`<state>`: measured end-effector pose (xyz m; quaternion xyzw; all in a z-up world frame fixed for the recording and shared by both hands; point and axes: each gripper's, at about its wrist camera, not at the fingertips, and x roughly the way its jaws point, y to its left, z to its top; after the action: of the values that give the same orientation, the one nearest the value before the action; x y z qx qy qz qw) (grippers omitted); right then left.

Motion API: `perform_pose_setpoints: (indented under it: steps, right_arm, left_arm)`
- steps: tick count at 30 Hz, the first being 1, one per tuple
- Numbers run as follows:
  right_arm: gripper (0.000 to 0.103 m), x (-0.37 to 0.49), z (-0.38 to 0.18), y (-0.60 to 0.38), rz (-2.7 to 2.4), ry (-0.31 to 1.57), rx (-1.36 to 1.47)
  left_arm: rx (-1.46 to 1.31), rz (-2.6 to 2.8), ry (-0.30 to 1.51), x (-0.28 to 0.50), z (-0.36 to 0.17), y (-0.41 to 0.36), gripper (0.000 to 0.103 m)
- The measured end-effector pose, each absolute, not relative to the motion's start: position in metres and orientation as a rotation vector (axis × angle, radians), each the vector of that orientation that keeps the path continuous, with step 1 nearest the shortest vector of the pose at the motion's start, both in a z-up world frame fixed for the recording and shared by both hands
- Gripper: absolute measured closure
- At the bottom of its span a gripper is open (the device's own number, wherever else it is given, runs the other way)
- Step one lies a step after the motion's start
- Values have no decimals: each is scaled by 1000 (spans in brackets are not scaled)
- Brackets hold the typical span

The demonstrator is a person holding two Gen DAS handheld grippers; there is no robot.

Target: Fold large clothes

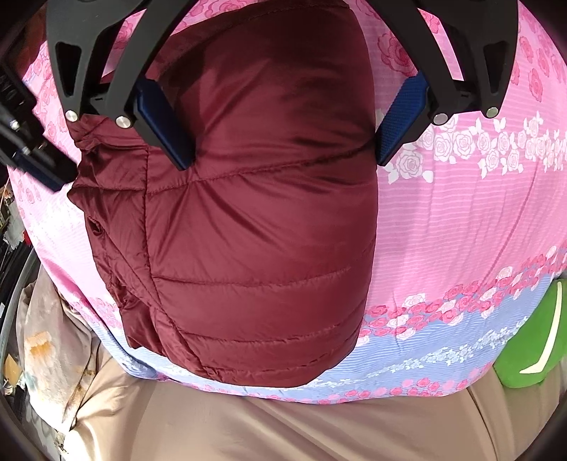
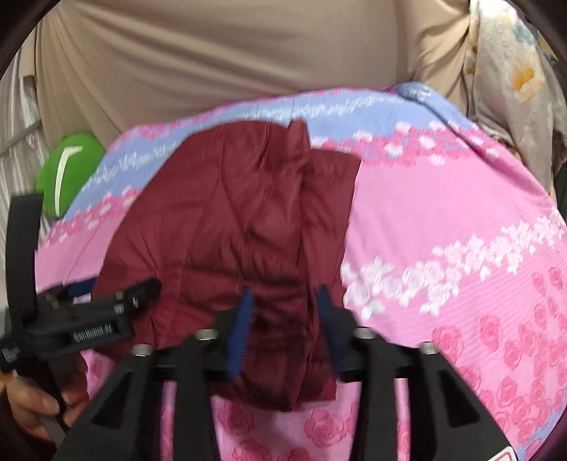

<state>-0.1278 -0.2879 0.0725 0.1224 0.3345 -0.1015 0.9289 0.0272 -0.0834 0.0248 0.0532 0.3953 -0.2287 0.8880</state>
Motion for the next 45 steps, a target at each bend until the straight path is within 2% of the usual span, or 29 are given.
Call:
perform_pose_setpoints:
  steps: [3, 5, 9, 10, 11, 12, 13, 16, 21, 24, 25, 26, 28, 39, 45]
  right_arm:
    - [56, -118, 81, -287, -194, 661, 246]
    - [52, -107, 82, -289, -186, 650, 242]
    - [52, -77, 72, -296, -196, 668, 268]
    - [59, -70, 67, -297, -193, 684, 272]
    - [83, -64, 64, -297, -177, 690, 278]
    - [85, -61, 62, -298, -162, 686, 298]
    - [95, -61, 64, -298, -177, 676, 303]
    - [96, -61, 65, -299, -226, 656, 301]
    - [94, -46, 42, -293, -235, 744, 254]
    - [89, -61, 56, -296, -226, 718, 305]
    - [79, -66, 60, -298, -226, 706, 316]
    - [60, -74, 64, -300, -229, 692, 327]
    - [39, -90, 68, -308, -231, 674, 359]
    - [32, -92, 25, -332, -109, 819, 575]
    - [23, -81, 16, -332, -67, 836, 603]
  left_arm:
    - [114, -472, 815, 28, 29, -84, 5]
    - [118, -467, 800, 29, 34, -83, 5]
    - [111, -454, 778, 32, 42, -80, 5]
    - [110, -449, 773, 33, 44, -79, 5]
    - [110, -444, 771, 35, 46, -78, 5]
    - [109, -441, 770, 35, 47, -78, 5]
    - [107, -439, 767, 36, 49, -77, 5]
    - [107, -431, 758, 39, 52, -76, 5]
    - [110, -447, 780, 46, 49, -82, 5]
    - [105, -477, 806, 50, 48, -83, 5]
    - [93, -497, 824, 53, 48, -82, 5]
    - [83, -511, 840, 56, 47, -81, 5]
    - [66, -536, 882, 64, 42, -79, 5]
    - [-47, -610, 1028, 96, 32, -75, 5]
    - [-133, -645, 1072, 112, 24, -62, 5]
